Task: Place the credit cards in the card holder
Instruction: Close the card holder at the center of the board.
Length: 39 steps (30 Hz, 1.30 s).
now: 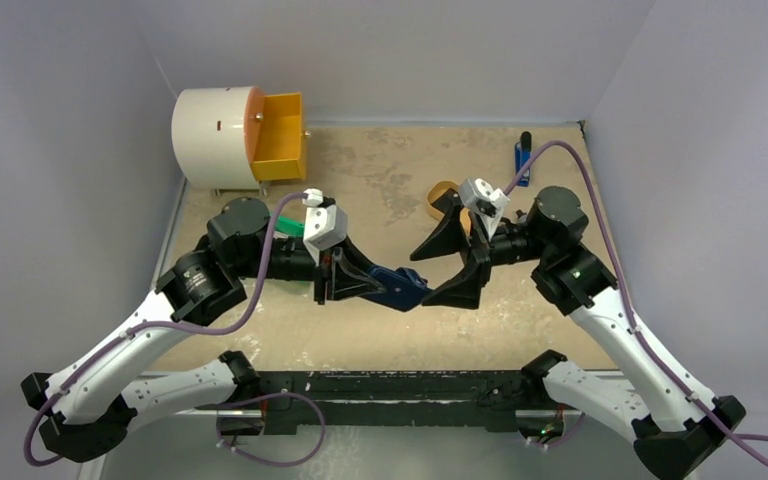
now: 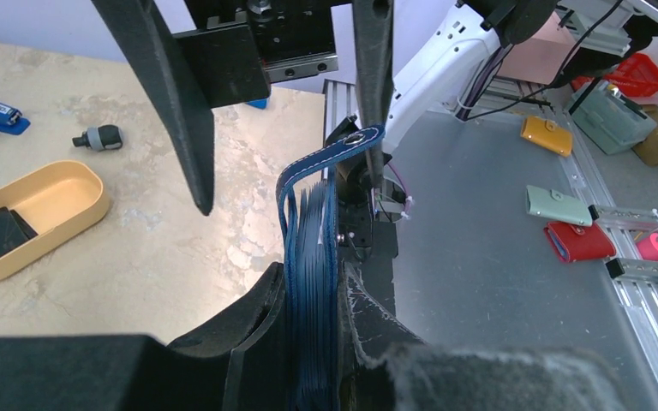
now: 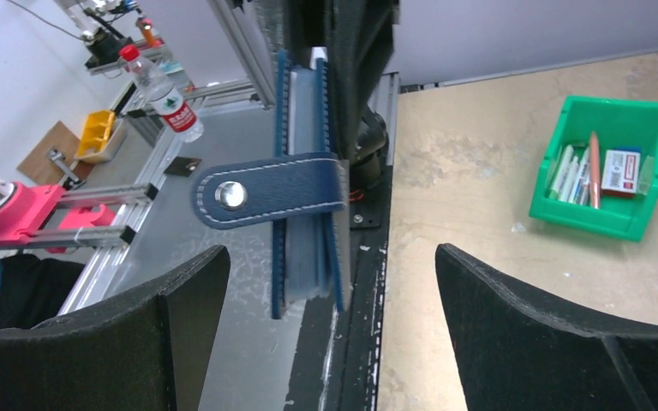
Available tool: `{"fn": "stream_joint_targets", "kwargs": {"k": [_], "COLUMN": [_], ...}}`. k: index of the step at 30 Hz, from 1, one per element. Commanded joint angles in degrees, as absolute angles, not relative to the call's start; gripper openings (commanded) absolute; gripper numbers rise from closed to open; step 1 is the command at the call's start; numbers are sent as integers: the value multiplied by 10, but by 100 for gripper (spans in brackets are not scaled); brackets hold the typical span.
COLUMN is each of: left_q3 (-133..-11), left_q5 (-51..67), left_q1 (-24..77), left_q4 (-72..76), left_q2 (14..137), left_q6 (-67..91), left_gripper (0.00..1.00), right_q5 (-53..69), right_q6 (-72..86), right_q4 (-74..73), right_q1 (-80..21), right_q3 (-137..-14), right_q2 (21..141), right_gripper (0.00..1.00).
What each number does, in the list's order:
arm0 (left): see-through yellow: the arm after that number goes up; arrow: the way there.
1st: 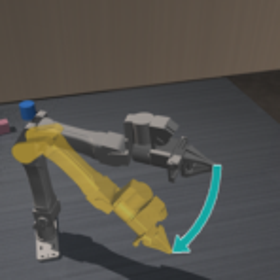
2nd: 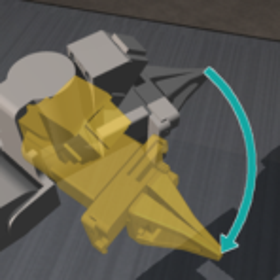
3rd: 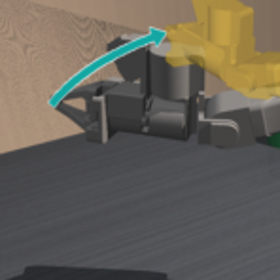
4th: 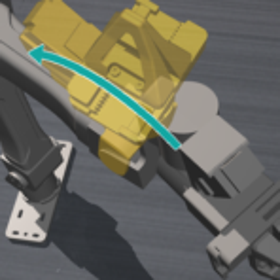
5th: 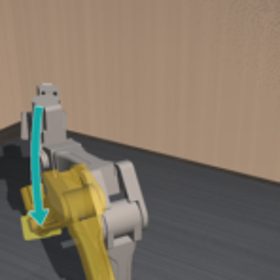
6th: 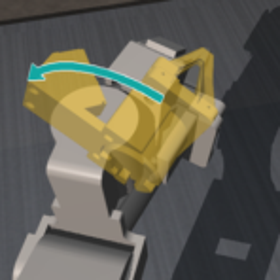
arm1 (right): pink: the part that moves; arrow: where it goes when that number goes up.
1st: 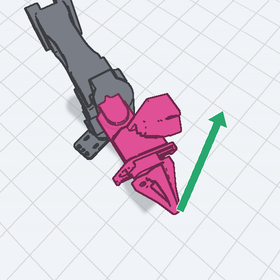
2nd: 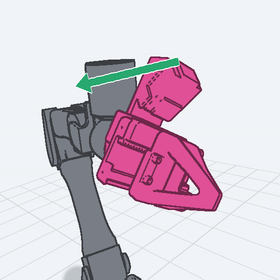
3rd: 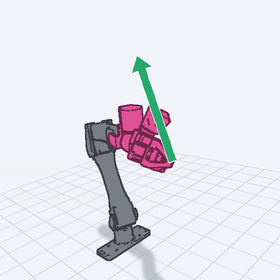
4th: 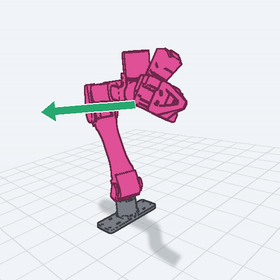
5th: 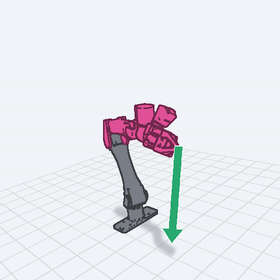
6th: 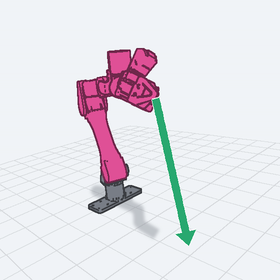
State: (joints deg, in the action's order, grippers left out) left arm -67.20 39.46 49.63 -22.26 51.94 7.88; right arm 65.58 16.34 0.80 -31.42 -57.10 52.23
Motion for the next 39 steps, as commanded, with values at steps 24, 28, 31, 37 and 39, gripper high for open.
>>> {"fn": "stream_joint_targets", "kwargs": {"k": [24,28,31,37,39], "left_q3": [-707,-703,-701,-696,-679], "left_q5": [381,373,366,299,259], "left_q1": [497,498,498,497,497], "left_q4": [-132,-134,-136,-138,-125], "left_q2": [543,534,525,512,495], "left_q6": [88,83,82,118,146], "left_gripper": [0,0,0,51,61], "right_q5": [652,649,643,575,528], "right_q6": [251,245,241,263,295], "right_q4": [96,93,94,130,177], "right_q1": [-348,-350,-350,-350,-350], "right_q3": [-562,-563,-563,-547,-531], "right_q2": [558,558,554,523,504], "right_gripper": [49,33,18,0,0]}}
